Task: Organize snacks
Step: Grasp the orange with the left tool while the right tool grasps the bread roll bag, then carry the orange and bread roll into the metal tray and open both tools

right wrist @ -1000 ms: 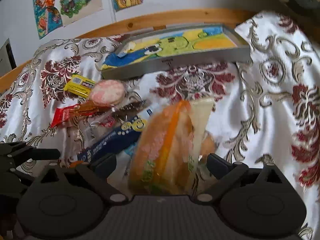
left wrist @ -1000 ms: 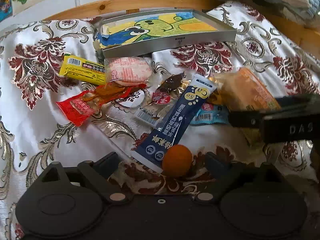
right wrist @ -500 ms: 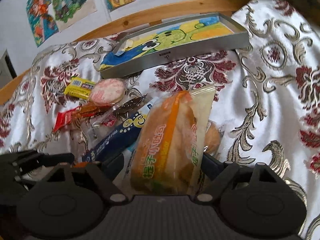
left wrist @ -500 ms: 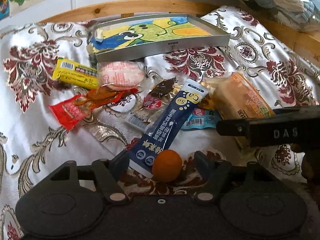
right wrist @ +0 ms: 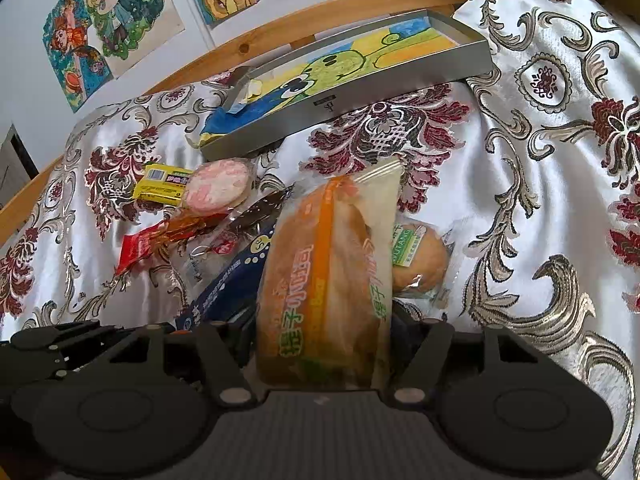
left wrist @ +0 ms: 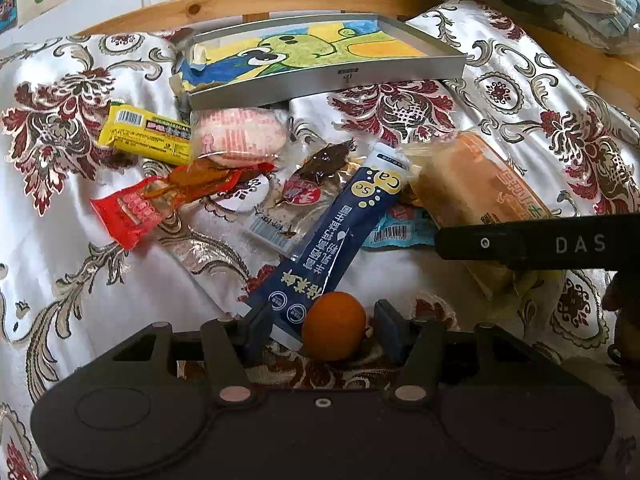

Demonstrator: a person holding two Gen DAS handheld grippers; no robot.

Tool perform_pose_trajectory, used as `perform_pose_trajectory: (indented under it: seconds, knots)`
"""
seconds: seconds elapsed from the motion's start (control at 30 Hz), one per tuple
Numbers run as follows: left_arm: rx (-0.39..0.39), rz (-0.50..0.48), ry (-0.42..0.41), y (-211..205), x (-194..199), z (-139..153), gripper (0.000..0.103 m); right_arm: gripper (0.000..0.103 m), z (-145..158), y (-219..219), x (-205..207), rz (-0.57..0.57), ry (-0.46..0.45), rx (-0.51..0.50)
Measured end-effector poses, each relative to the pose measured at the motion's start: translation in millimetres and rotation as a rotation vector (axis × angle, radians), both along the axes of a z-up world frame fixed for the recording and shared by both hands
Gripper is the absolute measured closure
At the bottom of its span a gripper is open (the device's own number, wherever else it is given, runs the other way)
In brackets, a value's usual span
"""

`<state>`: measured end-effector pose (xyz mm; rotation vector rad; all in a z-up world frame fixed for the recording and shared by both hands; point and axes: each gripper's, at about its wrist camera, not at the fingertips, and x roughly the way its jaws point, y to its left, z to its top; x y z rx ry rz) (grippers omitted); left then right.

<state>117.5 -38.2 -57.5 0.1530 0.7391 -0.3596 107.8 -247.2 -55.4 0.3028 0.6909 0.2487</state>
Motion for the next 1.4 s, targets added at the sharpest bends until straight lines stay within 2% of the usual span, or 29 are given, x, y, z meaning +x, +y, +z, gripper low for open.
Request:
perform_pose_trajectory:
  seconds: [0.1,0.27,0.53,0.87,1.0,1.17,1.4]
  knots:
    - [-0.010,0.001,0.007,1,0,0,0.048,0.037,0,4,-3,0.016,-0.006,-0.008]
    - [-0.029,-0.015,0.012,0,-2,0,0.068,0.038,1,11,-8,0.038,-0.040,-0.057]
    - [-0.059,0.019,-0.022,5,-6,6,0.069,0.038,7,28,-25,0.071,-0.167,-0.199]
    - [-0.122,0.079,-0.120,12,-7,31,0.069,0.039,32,20,-36,0.039,-0.321,-0.231]
    - [-0.148,0.110,-0.153,19,7,49,0.069,0.038,46,8,-21,0.001,-0.311,-0.188]
    - [-0.185,0.161,-0.201,25,44,71,0.069,0.038,59,-12,8,-0.071,-0.313,-0.147]
    - [-0.206,0.184,-0.289,21,113,97,0.069,0.038,73,-21,74,-0.087,-0.390,-0.171]
